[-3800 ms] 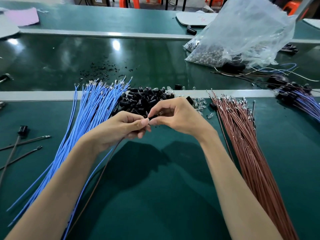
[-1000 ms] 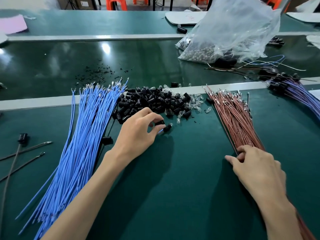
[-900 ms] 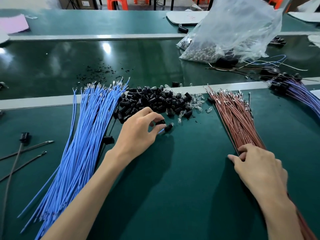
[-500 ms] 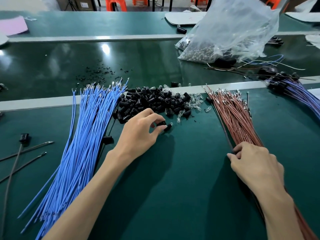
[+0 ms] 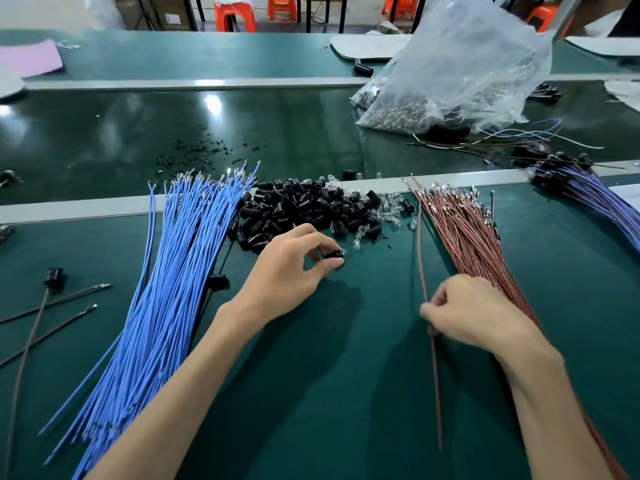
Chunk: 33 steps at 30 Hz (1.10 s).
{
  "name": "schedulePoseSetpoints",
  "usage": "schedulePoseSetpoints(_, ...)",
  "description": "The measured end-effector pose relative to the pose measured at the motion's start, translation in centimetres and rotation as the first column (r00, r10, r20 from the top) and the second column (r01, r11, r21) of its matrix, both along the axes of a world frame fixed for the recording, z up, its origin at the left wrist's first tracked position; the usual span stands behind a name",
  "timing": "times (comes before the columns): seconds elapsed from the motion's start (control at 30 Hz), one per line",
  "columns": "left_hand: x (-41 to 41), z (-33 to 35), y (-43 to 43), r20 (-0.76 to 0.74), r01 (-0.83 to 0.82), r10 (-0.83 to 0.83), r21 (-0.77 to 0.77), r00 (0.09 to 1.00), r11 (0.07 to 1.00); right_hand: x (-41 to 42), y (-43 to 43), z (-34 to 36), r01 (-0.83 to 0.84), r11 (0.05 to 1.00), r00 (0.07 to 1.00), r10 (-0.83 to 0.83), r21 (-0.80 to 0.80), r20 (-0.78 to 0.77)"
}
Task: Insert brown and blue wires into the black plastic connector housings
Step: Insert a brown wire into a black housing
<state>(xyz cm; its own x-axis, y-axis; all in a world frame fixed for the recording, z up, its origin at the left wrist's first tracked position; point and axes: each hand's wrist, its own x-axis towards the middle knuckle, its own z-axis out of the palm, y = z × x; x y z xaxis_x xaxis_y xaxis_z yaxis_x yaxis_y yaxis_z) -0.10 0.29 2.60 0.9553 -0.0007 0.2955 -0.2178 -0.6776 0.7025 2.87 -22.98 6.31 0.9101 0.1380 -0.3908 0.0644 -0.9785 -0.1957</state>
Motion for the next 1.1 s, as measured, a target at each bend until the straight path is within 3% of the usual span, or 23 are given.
schedulePoseSetpoints(0.07,-0.1,0.7,0.1,-0.137,0.033,-0.073,-0.274,0.988,0.961,0.9,1.4,0.4,0.04,0.94,0.996,-0.01,0.339,-0.088)
schedulePoseSetpoints(0.13,-0.4,1.5,0.4,-0.247,0.066,-0.247,-0.568,0.937,0.821,2.0,3.2,0.9,0.092,0.772,0.994,-0.03,0.629,-0.108)
schedulePoseSetpoints(0.2,-0.7,2.0,0.9,-0.256,0.12,-0.424,-0.723,0.869,0.681,3.3,5.2,1.3,0.068,0.568,0.998,-0.049,0.82,-0.05)
schedulePoseSetpoints(0.27,-1.0,2.4,1.4,-0.251,0.177,-0.544,-0.768,0.801,0.615,4.4,7.2,1.6,0.008,0.407,0.995,-0.096,0.913,0.034)
schedulePoseSetpoints(0.33,-1.1,2.9,2.0,-0.267,0.217,-0.589,-0.753,0.763,0.622,5.2,8.9,1.9,-0.066,0.339,0.981,-0.149,0.939,0.123)
schedulePoseSetpoints(0.43,-1.3,3.8,2.7,-0.309,0.223,-0.539,-0.67,0.784,0.708,6.0,10.7,2.0,-0.175,0.286,0.954,-0.188,0.942,0.234)
schedulePoseSetpoints(0.53,-1.1,4.4,3.1,-0.304,0.192,-0.452,-0.611,0.839,0.768,6.5,11.5,1.5,-0.119,0.108,0.993,0.036,0.987,0.116)
schedulePoseSetpoints(0.57,-1.1,4.5,3.2,-0.288,0.188,-0.435,-0.608,0.853,0.771,6.6,11.7,1.3,-0.099,0.136,0.983,0.167,0.986,0.075)
schedulePoseSetpoints(0.67,-1.2,4.8,3.5,-0.262,0.178,-0.4,-0.597,0.878,0.782,6.4,12.0,0.2,-0.225,0.362,0.901,0.43,0.905,0.052)
schedulePoseSetpoints(0.77,-1.4,5.1,4.2,-0.266,0.157,-0.372,-0.585,0.889,0.796,6.3,12.6,-0.1,-0.263,0.354,0.917,0.38,0.898,0.119)
schedulePoseSetpoints(0.97,-1.2,5.0,5.3,-0.215,0.02,-0.168,-0.558,0.962,0.83,7.0,11.5,1.0,-0.092,0.029,0.977,0.197,0.995,0.085)
schedulePoseSetpoints(1.1,-0.7,4.2,4.3,-0.141,-0.068,-0.018,-0.579,0.99,0.812,7.1,10.0,1.9,-0.157,-0.014,0.964,0.214,0.987,0.157)
